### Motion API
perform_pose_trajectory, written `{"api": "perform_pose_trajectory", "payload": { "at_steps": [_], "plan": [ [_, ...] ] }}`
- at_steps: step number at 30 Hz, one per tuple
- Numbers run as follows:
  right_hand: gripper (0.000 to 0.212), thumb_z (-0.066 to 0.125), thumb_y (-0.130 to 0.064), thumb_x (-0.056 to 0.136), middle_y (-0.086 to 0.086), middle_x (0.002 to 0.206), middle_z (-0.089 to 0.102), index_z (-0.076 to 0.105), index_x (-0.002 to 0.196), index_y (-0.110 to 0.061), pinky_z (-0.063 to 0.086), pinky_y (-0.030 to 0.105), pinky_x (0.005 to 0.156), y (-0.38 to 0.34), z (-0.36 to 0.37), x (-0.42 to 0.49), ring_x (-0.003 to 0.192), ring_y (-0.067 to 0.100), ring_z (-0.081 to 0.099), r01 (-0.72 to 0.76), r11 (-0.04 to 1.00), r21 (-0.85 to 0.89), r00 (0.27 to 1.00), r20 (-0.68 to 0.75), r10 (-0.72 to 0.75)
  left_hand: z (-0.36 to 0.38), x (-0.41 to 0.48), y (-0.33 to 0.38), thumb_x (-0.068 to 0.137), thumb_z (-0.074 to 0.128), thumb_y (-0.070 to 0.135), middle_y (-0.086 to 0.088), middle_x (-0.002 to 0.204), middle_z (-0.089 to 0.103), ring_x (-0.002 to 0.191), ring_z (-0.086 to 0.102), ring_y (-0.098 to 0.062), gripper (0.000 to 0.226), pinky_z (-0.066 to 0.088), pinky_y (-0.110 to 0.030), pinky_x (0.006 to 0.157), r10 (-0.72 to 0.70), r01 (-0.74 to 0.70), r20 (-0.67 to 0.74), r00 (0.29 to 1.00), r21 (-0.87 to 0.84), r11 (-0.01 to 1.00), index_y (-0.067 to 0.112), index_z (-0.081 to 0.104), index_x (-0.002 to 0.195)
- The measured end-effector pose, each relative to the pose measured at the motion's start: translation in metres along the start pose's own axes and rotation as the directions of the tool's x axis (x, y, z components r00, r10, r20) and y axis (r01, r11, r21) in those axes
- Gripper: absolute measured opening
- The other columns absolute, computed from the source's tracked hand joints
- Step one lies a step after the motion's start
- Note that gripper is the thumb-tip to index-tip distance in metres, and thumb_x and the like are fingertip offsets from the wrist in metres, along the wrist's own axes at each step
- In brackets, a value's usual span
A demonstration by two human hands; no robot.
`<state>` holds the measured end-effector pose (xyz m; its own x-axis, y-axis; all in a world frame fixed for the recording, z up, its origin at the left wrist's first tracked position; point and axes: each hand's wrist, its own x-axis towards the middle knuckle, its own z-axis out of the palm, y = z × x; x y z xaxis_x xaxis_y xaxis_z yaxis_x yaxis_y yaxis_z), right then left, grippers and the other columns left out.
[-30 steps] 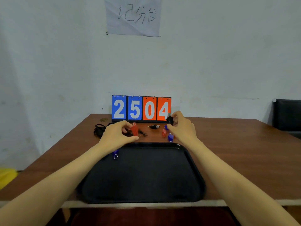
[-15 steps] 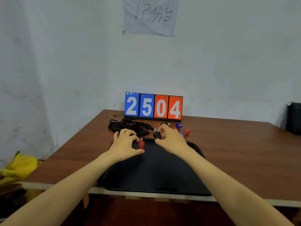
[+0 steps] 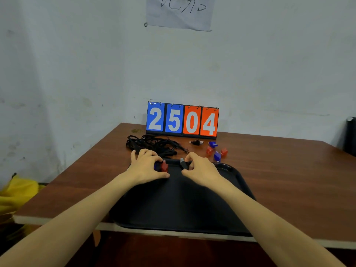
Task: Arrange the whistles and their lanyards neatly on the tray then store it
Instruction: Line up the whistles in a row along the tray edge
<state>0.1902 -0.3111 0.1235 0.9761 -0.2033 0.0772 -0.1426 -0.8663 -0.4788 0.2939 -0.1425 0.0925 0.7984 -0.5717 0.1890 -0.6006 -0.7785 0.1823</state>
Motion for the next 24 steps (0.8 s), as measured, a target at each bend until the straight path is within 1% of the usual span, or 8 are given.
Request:
{"api": "perform_pose_trajectory", "payload": {
  "at_steps": [5, 9, 12, 15, 21, 24],
  "plan": [
    [0.035, 0.063, -0.027, 0.085, 0.003, 0.102, 0.066, 0.049, 0.116, -0.022, 0.053, 0.040, 0.088, 0.000, 0.004, 0.002, 0.092, 0.019, 0.063, 0.010, 1.000, 0.015, 1.000, 0.000, -0.010, -0.006, -0.002, 0.001, 0.080, 0.055, 0.063, 0.008, 0.139, 0.047, 0.138, 0.025, -0.017, 0.061, -0.007, -0.058, 0.113, 0.061, -0.060, 0.054, 0.997, -0.022, 0.998, 0.036, 0.045, 0.133],
    [0.034, 0.064, -0.027, 0.085, 0.003, 0.103, 0.065, 0.049, 0.115, -0.022, 0.053, 0.037, 0.086, -0.001, 0.005, 0.003, 0.092, 0.019, 0.063, 0.018, 0.999, 0.026, 1.000, 0.010, -0.018, -0.008, -0.001, 0.000, 0.083, 0.056, 0.057, 0.008, 0.131, 0.054, 0.135, 0.032, -0.016, 0.052, -0.005, -0.059, 0.113, 0.070, -0.068, 0.057, 0.996, -0.023, 0.997, 0.038, 0.048, 0.131],
    [0.033, 0.064, -0.026, 0.085, 0.004, 0.103, 0.064, 0.049, 0.114, -0.022, 0.053, 0.036, 0.086, -0.002, 0.005, 0.004, 0.092, 0.019, 0.063, 0.013, 0.999, 0.031, 1.000, 0.017, -0.014, -0.009, -0.002, -0.002, 0.083, 0.057, 0.055, 0.009, 0.128, 0.055, 0.133, 0.033, -0.016, 0.049, -0.004, -0.059, 0.113, 0.077, -0.075, 0.053, 0.996, -0.040, 0.996, 0.038, 0.049, 0.129],
    [0.032, 0.065, -0.027, 0.085, 0.003, 0.104, 0.064, 0.050, 0.113, -0.022, 0.053, 0.036, 0.086, -0.004, 0.006, 0.006, 0.093, 0.019, 0.063, 0.001, 0.999, 0.036, 1.000, 0.024, -0.002, -0.009, -0.003, -0.003, 0.083, 0.058, 0.054, 0.009, 0.127, 0.055, 0.133, 0.033, -0.016, 0.049, -0.004, -0.059, 0.113, 0.080, -0.077, 0.055, 0.995, -0.054, 0.996, 0.038, 0.049, 0.128],
    [0.033, 0.066, -0.033, 0.084, 0.004, 0.106, 0.065, 0.050, 0.110, -0.020, 0.052, 0.041, 0.090, -0.009, 0.008, 0.012, 0.095, 0.020, 0.063, -0.051, 0.998, 0.031, 0.998, 0.050, 0.049, -0.010, -0.005, -0.004, 0.082, 0.059, 0.054, 0.009, 0.127, 0.055, 0.134, 0.032, -0.016, 0.050, -0.004, -0.059, 0.113, 0.081, -0.077, 0.054, 0.995, -0.065, 0.995, 0.037, 0.049, 0.129],
    [0.037, 0.067, -0.035, 0.082, 0.004, 0.110, 0.062, 0.050, 0.110, -0.019, 0.050, 0.042, 0.092, -0.011, 0.008, 0.017, 0.099, 0.020, 0.060, -0.097, 0.995, 0.038, 0.994, 0.056, 0.095, -0.011, -0.005, -0.004, 0.080, 0.059, 0.056, 0.009, 0.131, 0.052, 0.135, 0.030, -0.016, 0.057, -0.003, -0.058, 0.113, 0.078, -0.075, 0.047, 0.996, -0.059, 0.995, 0.036, 0.046, 0.132]
  ]
}}
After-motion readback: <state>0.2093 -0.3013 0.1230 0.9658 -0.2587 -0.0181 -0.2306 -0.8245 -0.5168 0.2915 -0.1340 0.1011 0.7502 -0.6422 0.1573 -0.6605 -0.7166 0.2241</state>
